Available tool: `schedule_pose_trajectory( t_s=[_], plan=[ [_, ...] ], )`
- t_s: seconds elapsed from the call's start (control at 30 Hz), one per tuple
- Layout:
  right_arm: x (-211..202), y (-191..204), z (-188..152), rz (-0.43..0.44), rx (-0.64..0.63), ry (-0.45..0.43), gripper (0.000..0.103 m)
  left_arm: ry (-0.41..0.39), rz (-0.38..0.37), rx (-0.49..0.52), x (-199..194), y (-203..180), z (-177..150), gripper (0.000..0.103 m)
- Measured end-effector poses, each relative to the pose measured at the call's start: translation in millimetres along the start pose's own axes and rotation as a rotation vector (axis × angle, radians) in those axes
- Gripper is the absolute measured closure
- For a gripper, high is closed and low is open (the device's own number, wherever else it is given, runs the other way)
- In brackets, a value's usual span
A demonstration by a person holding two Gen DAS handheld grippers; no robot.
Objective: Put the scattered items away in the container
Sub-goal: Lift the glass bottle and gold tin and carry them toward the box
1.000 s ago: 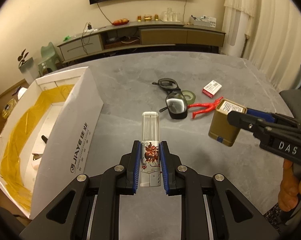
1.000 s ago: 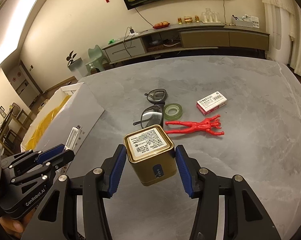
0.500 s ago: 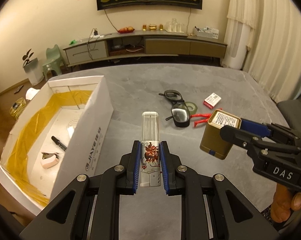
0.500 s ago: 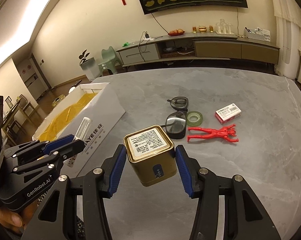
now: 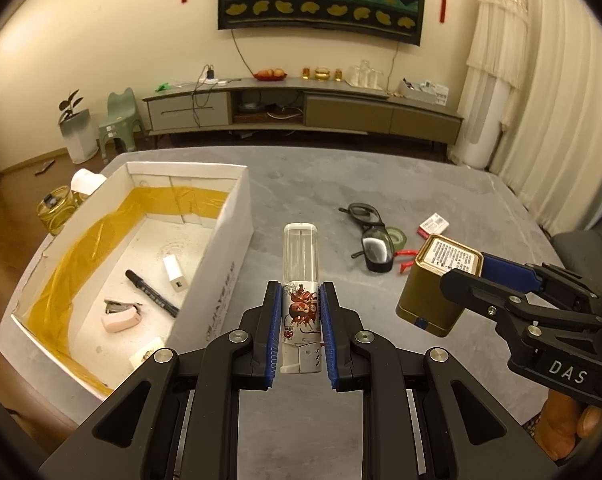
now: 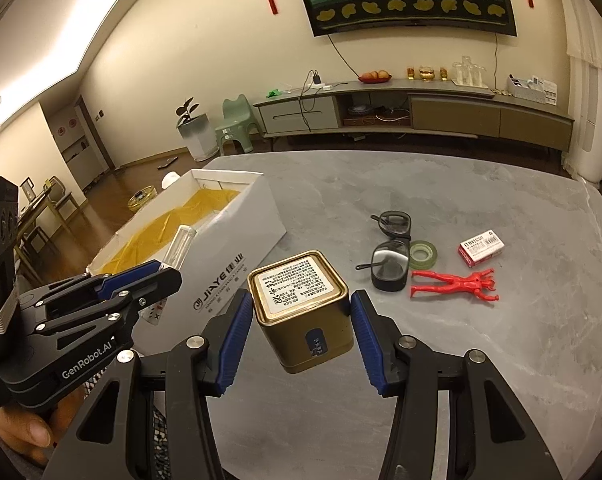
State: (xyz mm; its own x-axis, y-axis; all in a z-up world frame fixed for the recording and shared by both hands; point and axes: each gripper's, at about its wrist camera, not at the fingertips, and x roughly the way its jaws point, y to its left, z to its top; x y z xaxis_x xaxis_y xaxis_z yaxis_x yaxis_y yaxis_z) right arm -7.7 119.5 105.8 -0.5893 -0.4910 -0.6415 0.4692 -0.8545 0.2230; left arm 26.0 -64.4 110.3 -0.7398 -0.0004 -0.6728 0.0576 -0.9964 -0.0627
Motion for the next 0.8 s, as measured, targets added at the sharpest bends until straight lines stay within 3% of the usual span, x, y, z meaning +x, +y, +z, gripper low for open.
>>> schedule_pose_trajectory(
  t_s=[0.8],
  plan=[
    [7.6, 89.7, 32.8, 0.029, -0.127, -0.011, 0.051, -0.057, -0.015, -0.163, -19.2, 81.1, -3.8, 0.083]
  ],
)
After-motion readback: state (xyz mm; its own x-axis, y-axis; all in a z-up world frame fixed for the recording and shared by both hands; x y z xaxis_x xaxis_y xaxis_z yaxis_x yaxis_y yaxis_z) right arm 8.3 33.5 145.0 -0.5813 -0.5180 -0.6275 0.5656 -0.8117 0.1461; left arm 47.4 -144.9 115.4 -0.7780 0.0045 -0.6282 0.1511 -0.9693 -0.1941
